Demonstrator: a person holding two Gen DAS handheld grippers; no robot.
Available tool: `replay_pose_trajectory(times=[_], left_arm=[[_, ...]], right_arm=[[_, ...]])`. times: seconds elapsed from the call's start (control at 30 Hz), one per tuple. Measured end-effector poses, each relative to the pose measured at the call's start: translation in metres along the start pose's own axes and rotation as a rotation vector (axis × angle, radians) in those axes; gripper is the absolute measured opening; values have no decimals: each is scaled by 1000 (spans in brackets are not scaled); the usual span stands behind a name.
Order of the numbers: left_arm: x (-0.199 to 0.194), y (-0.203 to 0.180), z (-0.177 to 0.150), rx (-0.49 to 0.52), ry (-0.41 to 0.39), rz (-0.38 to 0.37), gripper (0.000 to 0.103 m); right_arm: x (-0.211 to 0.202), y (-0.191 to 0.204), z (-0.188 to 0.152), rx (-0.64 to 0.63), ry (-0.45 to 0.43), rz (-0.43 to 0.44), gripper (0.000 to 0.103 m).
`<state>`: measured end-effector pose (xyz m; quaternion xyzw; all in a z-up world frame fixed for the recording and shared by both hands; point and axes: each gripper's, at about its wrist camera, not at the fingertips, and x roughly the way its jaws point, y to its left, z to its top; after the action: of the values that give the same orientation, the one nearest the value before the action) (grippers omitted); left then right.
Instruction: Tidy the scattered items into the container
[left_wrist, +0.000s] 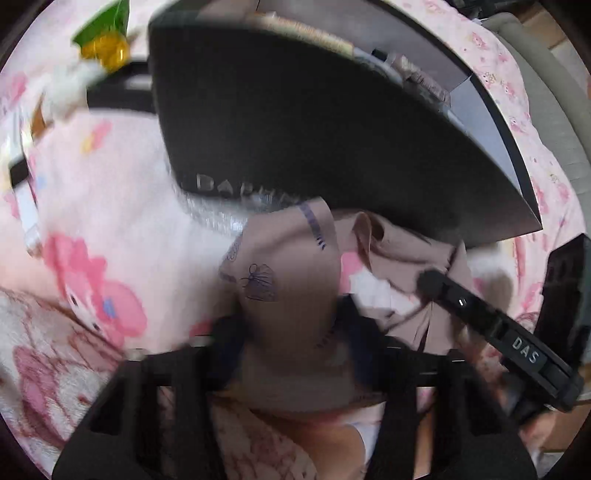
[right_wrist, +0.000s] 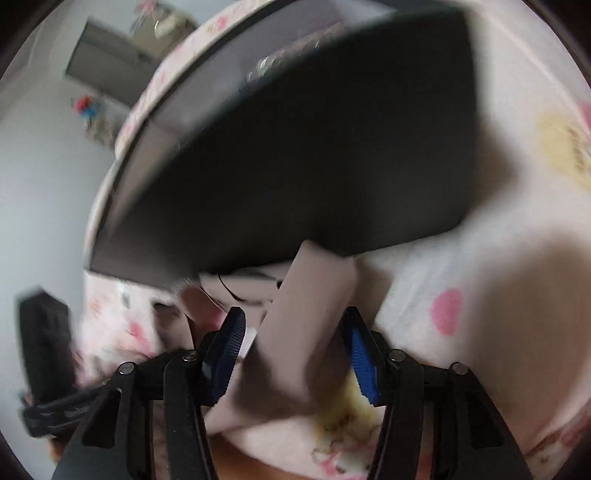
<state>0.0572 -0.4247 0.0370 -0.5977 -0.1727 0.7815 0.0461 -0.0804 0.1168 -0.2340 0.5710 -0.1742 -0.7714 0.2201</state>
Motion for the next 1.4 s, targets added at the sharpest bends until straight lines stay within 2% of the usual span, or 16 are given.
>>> replay_pose_trajectory(times=[0.03, 0.23, 0.33, 0.5, 0.57, 0.63, 0.77, 0.8, 0.87, 0.9, 0.93, 1.07, 1.17, 1.3, 1.33, 1.4], left_arm=[[-6, -2, 1, 5, -29, -22, 30], [-60, -13, 6, 80, -195, -20, 33], [-55, -5, 11, 81, -144, 13, 48], [-42, 19, -1, 12, -47, 5, 52], [-43, 21, -2, 14, -47, 5, 52], [-40, 21, -2, 11, -38, 13, 55], [-21, 32, -7, -24, -41, 44, 49], [-15, 33, -7, -32, -23, 50, 49], [-19, 29, -7, -19, -39, 23, 45], [-21, 28, -8, -6, -40, -10, 23], [-22, 28, -10, -2, -36, -38, 9], [-34, 27, -18, 23, -73, -85, 8], [-35, 28, -21, 11, -68, -93, 9], [-42, 37, -24, -46, -89, -111, 18], [-44, 40, -25, -68, -101, -118, 38], [-48, 49, -27, -129, -122, -130, 62]], right_arm=[[-3, 1, -1, -3, 5, 36, 5], [-68, 16, -34, -31, -81, 180, 3], [-82, 20, -50, -54, -90, 130, 4], [-81, -1, -43, -16, -73, -33, 5], [-84, 3, -35, -28, -89, 2, 15], [-75, 15, -23, -60, -92, 6, 55], [-30, 25, -8, -81, -21, 17, 63], [-15, 24, -7, -70, 14, 5, 63], [6, 26, -9, -94, 69, 13, 33], [7, 28, -13, -108, 73, 14, 8], [4, 28, -16, -113, 59, 22, 6], [-37, 24, -17, -133, -70, 25, 3], [-53, 10, -16, -114, -74, -4, 3], [-58, -6, -13, -56, -59, -105, 4], [-63, -7, -12, -59, -69, -106, 6], [-67, -6, -14, -59, -96, -93, 10]])
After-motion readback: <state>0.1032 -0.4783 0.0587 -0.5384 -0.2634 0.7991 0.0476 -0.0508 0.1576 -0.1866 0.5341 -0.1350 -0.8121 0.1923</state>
